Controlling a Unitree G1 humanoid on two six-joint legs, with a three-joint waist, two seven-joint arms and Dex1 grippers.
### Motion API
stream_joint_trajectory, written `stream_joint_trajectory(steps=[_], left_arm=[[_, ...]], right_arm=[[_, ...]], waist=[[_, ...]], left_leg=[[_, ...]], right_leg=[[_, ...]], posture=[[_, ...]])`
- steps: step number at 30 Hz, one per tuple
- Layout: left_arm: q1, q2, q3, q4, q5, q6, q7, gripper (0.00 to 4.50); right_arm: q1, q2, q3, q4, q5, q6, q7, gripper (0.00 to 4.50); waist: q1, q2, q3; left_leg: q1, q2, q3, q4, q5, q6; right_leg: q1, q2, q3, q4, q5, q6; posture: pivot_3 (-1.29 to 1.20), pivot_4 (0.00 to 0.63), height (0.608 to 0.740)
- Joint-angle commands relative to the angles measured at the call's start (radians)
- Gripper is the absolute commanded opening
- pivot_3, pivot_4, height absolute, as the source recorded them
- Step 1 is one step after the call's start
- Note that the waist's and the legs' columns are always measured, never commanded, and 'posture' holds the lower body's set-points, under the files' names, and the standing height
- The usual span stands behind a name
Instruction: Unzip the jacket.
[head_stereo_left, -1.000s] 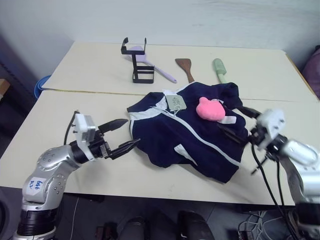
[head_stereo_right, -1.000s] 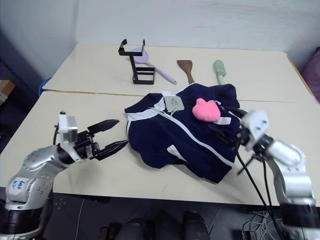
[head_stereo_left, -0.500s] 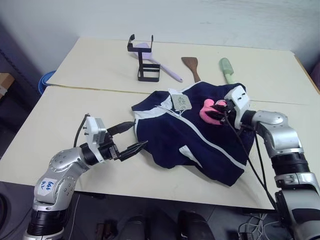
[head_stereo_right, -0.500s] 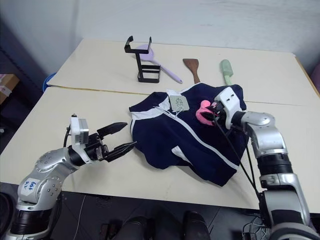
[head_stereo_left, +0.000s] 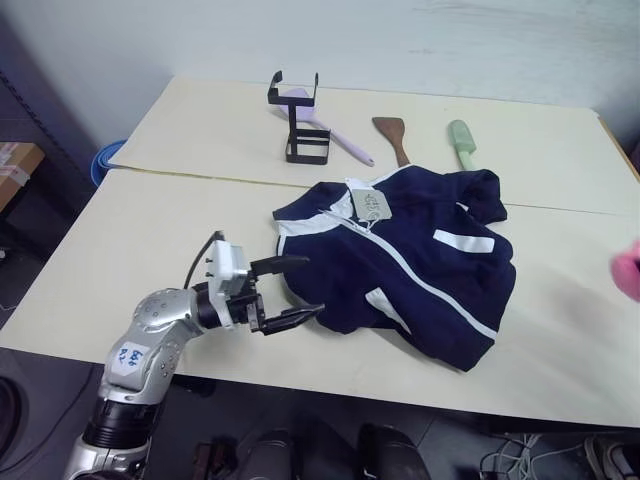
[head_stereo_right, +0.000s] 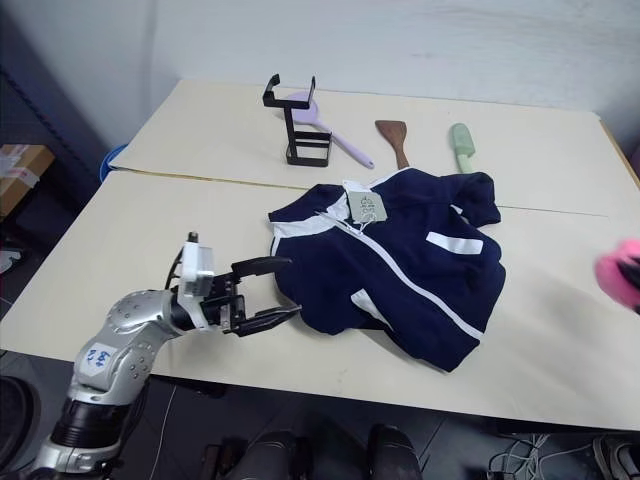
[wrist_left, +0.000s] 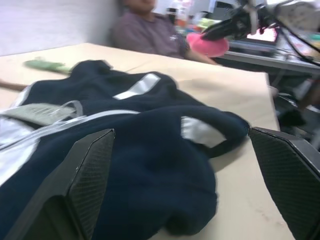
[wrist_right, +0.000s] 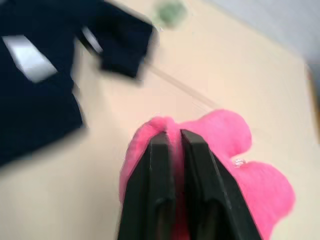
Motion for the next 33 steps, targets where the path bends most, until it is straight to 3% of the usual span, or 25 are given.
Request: stream_joint_trajectory(steps=[1,5,9,14,17,21,24,27,29,33], left_arm=[[-0.041,0.0,-0.019,0.024,0.014,-0.019,-0.041,4.5],[-0.065,0.017,-0.011,0.077,0.035,-0.036,-0.075,4.5],[-0.079,0.043,0.012,0.162,0.098,-0.125,-0.092,4.5],[-0.122,0.063,0.036,0.294,0.167,-0.26,-0.1,4.5],[-0.167,0.081,0.023,0.39,0.214,-0.338,-0.137,4.5],[-0.249,0.075,-0.029,0.555,0.34,-0.509,-0.141,4.5],[-0.337,0.031,-0.087,0.725,0.459,-0.692,-0.105,4.5],[-0.427,-0.019,-0.144,0.902,0.585,-0.907,-0.027,4.5],[-0.477,-0.046,-0.169,0.999,0.647,-0.968,0.036,4.5],[-0.548,-0.082,-0.204,1.147,0.718,-1.023,0.116,3.55]], right_arm=[[-0.017,0.008,-0.02,0.124,0.001,-0.15,-0.016,1.74],[-0.011,0.027,-0.046,0.096,0.093,-0.228,0.08,3.15],[0.078,0.07,-0.028,-0.214,0.217,-0.146,0.151,4.48],[0.279,0.082,0.138,-0.727,0.298,0.038,0.18,4.48],[0.35,0.053,0.298,-0.981,0.335,0.202,0.126,4.48],[0.297,0.122,0.466,-1.056,0.277,0.265,-0.005,4.48],[0.234,0.175,0.633,-1.017,0.08,0.199,-0.095,4.48],[0.171,0.221,0.738,-0.931,-0.113,0.122,-0.202,3.87],[0.158,0.236,0.761,-0.903,-0.166,0.1,-0.23,3.18],[0.184,0.27,0.758,-0.883,-0.187,0.07,-0.255,1.73]], waist=[[-0.013,0.002,0.0],[-0.029,0.005,0.001],[-0.025,0.006,0.001],[-0.015,0.005,0.001],[0.003,0.004,0.002],[0.004,0.001,0.001],[0.006,-0.004,0.0],[0.005,-0.005,0.0],[0.003,-0.005,0.0],[0.004,-0.006,0.0]], left_leg=[[0.001,0.0,0.001,0.0,0.0,0.0],[0.008,0.001,0.006,-0.007,0.001,-0.002],[0.01,0.003,0.007,-0.01,0.002,-0.004],[0.01,0.003,0.005,-0.01,0.001,-0.004],[0.009,0.003,0.003,-0.009,0.001,-0.004],[0.008,0.001,0.002,-0.009,0.0,-0.003],[0.007,0.0,0.002,-0.007,0.0,-0.003],[0.006,-0.002,0.003,-0.007,0.0,-0.001],[0.005,-0.003,0.004,-0.007,0.001,-0.001],[0.003,-0.003,0.002,-0.007,0.001,0.0]], right_leg=[[0.0,0.0,0.001,0.001,0.0,0.0],[0.0,0.001,0.006,0.004,-0.001,-0.002],[0.0,0.002,0.008,0.006,-0.001,-0.003],[0.0,-0.001,0.014,0.005,-0.001,-0.003],[0.0,-0.003,0.014,0.004,-0.001,-0.003],[0.0,-0.002,0.013,0.004,-0.001,-0.003],[-0.001,-0.001,0.006,0.002,-0.001,-0.002],[-0.001,-0.003,0.004,0.004,-0.001,-0.002],[-0.002,-0.002,0.003,0.004,0.0,-0.001],[-0.002,-0.002,0.0,0.004,0.0,-0.001]], posture=[[0.0,0.15,0.74],[0.0,0.15,0.74],[0.0,0.15,0.74],[0.0,0.15,0.74],[0.0,0.15,0.74],[0.0,0.15,0.74],[0.0,0.15,0.74],[0.0,0.15,0.74],[0.0,0.15,0.74],[0.0,0.15,0.74]])
